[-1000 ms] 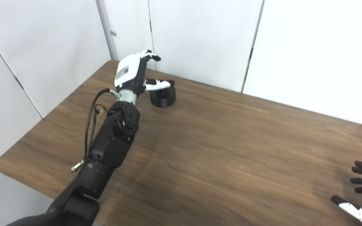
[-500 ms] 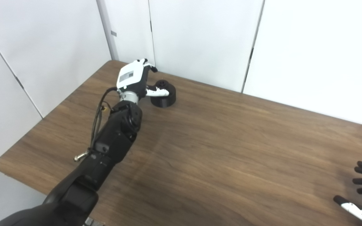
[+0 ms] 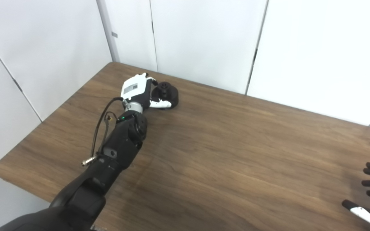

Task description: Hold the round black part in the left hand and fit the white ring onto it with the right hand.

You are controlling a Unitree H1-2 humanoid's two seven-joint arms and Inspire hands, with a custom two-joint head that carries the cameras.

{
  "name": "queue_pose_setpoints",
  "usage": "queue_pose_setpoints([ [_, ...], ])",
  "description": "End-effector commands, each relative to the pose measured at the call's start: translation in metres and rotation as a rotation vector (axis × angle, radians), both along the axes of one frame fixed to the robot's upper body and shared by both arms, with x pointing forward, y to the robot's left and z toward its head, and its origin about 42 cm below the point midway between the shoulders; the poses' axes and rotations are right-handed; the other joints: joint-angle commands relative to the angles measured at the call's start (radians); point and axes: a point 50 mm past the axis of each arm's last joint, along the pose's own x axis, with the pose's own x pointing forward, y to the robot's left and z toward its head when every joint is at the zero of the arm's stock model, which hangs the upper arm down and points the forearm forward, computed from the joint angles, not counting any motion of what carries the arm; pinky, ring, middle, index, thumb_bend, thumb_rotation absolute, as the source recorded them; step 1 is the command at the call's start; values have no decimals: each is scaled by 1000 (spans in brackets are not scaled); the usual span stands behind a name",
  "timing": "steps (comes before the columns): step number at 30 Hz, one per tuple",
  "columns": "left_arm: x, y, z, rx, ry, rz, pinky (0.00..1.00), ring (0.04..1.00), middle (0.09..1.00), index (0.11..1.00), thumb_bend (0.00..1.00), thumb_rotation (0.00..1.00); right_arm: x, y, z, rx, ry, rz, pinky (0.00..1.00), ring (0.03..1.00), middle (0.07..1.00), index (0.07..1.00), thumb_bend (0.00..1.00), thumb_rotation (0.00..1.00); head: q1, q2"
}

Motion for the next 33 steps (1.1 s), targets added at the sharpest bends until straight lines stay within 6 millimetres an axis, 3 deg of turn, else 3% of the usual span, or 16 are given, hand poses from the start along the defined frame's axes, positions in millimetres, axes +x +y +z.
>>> queue_pose_setpoints([
  [1, 18, 1, 38, 43, -114, -11, 895, 1000, 987, 774, 1000, 472, 6, -2, 20, -3, -72, 8, 534, 636, 740, 758, 681, 0, 0, 0],
  [33, 28, 2, 21, 41, -55, 15, 871, 999, 967, 784, 1000, 454, -4, -7, 22, -24, -78, -4, 544, 637, 741, 752, 688, 0, -23, 10],
])
